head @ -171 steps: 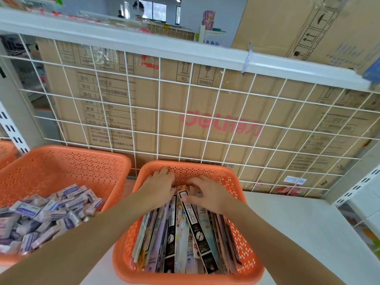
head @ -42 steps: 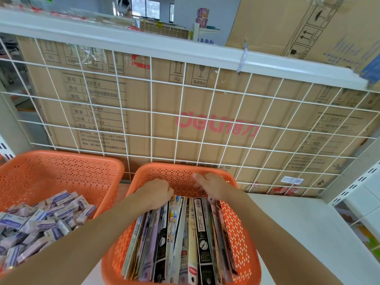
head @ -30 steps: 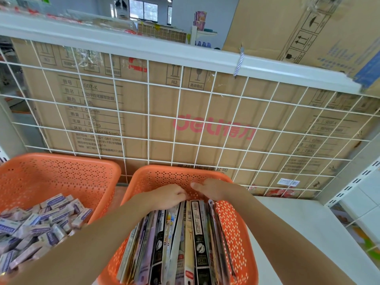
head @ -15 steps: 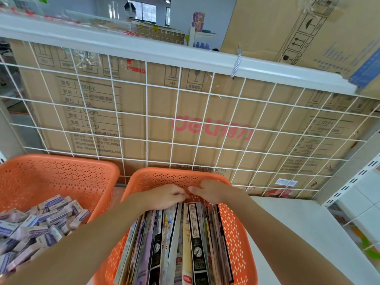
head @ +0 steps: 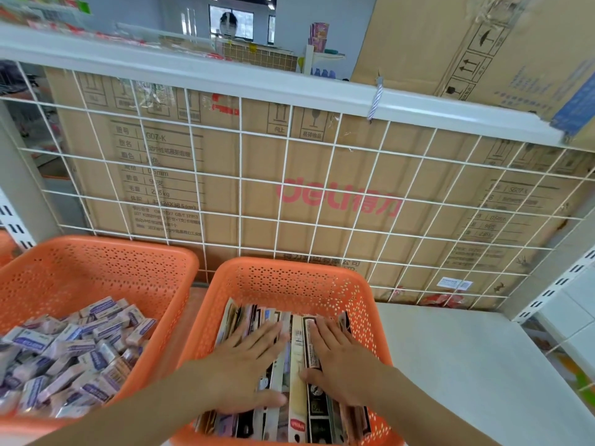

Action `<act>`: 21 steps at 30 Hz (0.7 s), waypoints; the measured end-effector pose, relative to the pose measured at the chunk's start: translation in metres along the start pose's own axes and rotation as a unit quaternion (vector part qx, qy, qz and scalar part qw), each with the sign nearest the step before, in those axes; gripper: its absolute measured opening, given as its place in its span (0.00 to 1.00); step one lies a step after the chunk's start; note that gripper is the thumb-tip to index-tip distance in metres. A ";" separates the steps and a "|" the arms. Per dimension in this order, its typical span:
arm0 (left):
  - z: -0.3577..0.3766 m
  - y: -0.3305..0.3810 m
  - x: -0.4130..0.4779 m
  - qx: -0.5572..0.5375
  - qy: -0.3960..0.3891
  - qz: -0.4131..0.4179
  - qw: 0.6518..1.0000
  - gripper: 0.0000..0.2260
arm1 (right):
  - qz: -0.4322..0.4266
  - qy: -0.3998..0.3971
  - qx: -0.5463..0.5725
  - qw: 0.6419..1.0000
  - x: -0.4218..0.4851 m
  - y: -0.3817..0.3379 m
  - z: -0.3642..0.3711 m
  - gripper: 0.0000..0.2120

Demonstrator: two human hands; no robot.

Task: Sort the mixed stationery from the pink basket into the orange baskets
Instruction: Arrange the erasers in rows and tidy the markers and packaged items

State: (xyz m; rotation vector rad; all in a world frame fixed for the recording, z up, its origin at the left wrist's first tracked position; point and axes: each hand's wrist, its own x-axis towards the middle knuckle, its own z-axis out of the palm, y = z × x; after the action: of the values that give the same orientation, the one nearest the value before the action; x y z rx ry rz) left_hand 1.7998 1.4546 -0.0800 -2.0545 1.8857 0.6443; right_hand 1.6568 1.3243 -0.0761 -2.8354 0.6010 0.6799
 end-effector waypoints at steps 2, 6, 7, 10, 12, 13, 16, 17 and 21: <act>0.003 0.001 0.001 0.007 -0.007 -0.025 1.000 0.47 | 0.011 0.002 -0.021 1.000 0.003 0.001 0.003 0.64; -0.004 0.009 -0.004 -0.021 0.014 -0.024 0.999 0.35 | 0.033 0.008 0.013 0.999 -0.010 -0.008 -0.007 0.58; -0.007 0.011 -0.006 -0.044 0.022 -0.005 0.999 0.32 | 0.042 0.009 0.014 0.999 -0.015 -0.009 -0.009 0.56; -0.009 0.019 -0.008 -0.051 0.002 0.052 0.997 0.32 | 0.067 -0.027 -0.032 0.997 -0.023 -0.012 -0.008 0.42; -0.004 0.023 -0.002 0.005 -0.029 0.043 0.999 0.36 | 0.061 -0.063 -0.028 0.996 -0.023 -0.014 -0.004 0.37; -0.001 0.025 0.002 0.035 -0.037 0.029 0.998 0.37 | 0.056 -0.077 -0.020 0.995 -0.022 -0.016 -0.002 0.37; 0.000 0.032 0.008 0.061 -0.042 0.004 0.997 0.38 | 0.054 -0.092 -0.014 0.994 -0.015 -0.016 0.002 0.42; -0.001 0.032 0.007 0.054 -0.045 0.004 0.998 0.38 | 0.056 -0.093 -0.017 0.994 -0.014 -0.016 0.002 0.45; -0.008 0.025 -0.001 -0.034 -0.017 0.016 0.999 0.35 | 0.046 -0.068 0.009 0.997 -0.017 -0.016 0.000 0.47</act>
State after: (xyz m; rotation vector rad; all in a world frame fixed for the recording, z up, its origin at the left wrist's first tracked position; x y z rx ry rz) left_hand 1.7761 1.4487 -0.0703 -2.0459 1.9064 0.7558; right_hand 1.6496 1.3445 -0.0671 -2.7304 0.7144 0.8711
